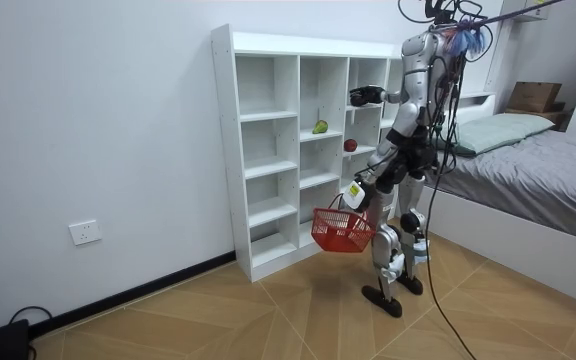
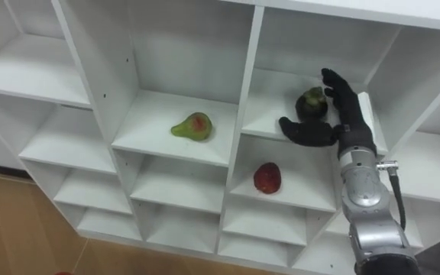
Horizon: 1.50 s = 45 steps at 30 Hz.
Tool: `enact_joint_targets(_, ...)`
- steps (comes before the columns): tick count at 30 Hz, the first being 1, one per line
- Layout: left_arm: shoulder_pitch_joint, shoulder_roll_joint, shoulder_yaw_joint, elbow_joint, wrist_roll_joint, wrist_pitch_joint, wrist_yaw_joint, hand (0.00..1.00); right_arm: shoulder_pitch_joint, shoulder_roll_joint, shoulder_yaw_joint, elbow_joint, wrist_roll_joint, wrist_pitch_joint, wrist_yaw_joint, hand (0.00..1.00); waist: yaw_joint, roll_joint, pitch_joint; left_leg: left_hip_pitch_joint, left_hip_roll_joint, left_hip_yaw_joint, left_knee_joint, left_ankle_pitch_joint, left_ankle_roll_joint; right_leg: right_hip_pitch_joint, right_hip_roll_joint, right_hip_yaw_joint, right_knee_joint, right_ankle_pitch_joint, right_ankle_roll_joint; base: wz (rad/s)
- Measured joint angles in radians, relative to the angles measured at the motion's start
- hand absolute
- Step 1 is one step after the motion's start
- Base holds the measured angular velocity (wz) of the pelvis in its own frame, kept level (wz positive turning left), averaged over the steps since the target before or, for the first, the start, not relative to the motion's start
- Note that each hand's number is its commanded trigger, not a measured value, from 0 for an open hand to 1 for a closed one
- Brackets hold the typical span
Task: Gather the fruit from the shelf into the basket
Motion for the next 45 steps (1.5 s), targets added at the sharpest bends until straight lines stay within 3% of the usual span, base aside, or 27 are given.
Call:
enact_joint_targets(5,0.000,0.000,-0.001,0.000,0.000,0.024,0.002,1.00,-0.005,-0.028,-0.001,0.012,0.002,-0.003,-0.005,1.00,-0.001,0.007,-0.0039,0.003,0.002,-0.002,-0.001,0.000,0.000,0.005,0.000,-0.013,0.001,0.000,0.000,0.03)
enact_joint_targets(14,0.000,0.000,-0.001,-0.002,0.012,0.058,-0.005,1.00,-0.014,-0.028,0.002,0.018,0.006,0.028,-0.003,1.00,0.004,0.013,-0.0066,0.012,0.004,-0.001,-0.008,-0.001,-0.001,0.015,0.001,-0.015,0.002,0.000,0.000,0.00)
enact_joint_targets(27,-0.007,-0.001,-0.007,-0.019,0.043,0.070,-0.006,1.00,-0.015,-0.026,0.012,-0.001,0.003,0.045,0.001,1.00,0.002,0.017,-0.0090,0.010,0.003,-0.001,-0.003,-0.001,0.000,0.012,-0.002,-0.016,0.004,0.000,0.000,0.00)
enact_joint_targets(31,-0.014,-0.002,-0.006,-0.022,0.048,0.070,-0.012,1.00,-0.012,-0.010,0.008,-0.036,0.043,0.069,0.022,1.00,-0.013,0.027,-0.0149,0.009,0.003,-0.002,0.003,-0.001,0.000,0.012,-0.005,-0.017,0.004,0.000,0.000,0.00)
enact_joint_targets(45,-0.067,-0.007,-0.031,-0.091,-0.036,0.007,0.023,1.00,0.107,0.051,0.039,-0.222,0.255,0.074,0.098,1.00,-0.029,0.021,-0.0135,0.002,0.003,0.017,-0.006,-0.001,0.000,-0.006,-0.003,0.013,0.002,0.000,0.000,-0.04)
